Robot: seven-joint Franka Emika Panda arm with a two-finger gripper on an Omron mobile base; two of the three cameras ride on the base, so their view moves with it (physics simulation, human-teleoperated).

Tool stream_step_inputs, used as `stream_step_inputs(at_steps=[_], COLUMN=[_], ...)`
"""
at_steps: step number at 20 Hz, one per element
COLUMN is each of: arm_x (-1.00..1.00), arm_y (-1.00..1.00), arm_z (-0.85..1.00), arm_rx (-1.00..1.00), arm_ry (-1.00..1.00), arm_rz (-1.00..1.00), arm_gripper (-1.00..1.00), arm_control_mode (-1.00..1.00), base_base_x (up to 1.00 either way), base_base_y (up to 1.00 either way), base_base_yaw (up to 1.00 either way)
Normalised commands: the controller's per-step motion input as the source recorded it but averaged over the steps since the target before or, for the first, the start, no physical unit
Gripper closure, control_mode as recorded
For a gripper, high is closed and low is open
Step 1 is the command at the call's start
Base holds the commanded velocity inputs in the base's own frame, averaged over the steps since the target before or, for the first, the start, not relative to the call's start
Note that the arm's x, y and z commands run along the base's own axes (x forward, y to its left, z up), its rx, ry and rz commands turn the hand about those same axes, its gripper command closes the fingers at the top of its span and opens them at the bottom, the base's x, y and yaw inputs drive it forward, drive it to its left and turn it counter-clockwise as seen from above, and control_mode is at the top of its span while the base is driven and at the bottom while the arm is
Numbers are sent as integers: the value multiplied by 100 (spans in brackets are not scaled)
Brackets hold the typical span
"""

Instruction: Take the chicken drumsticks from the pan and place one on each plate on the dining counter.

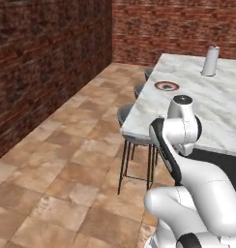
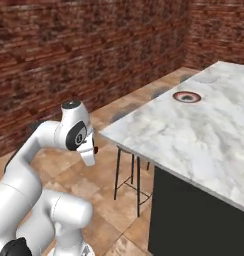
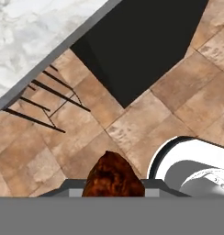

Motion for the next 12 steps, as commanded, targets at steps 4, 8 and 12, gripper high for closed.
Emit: stream_step_inputs(at_steps=[4,8,12], arm_x=[0,0,0], arm_y=[0,0,0], arm_z=[0,0,0], arm_rx=[0,0,0], arm_ry=[0,0,0], arm_rz=[0,0,0], arm_gripper=[100,100,100], arm_control_mode=[100,100,100], base_base_x=[19,23,33], base_base_y=[100,100,100], base_base_yaw=[-47,-49,-50])
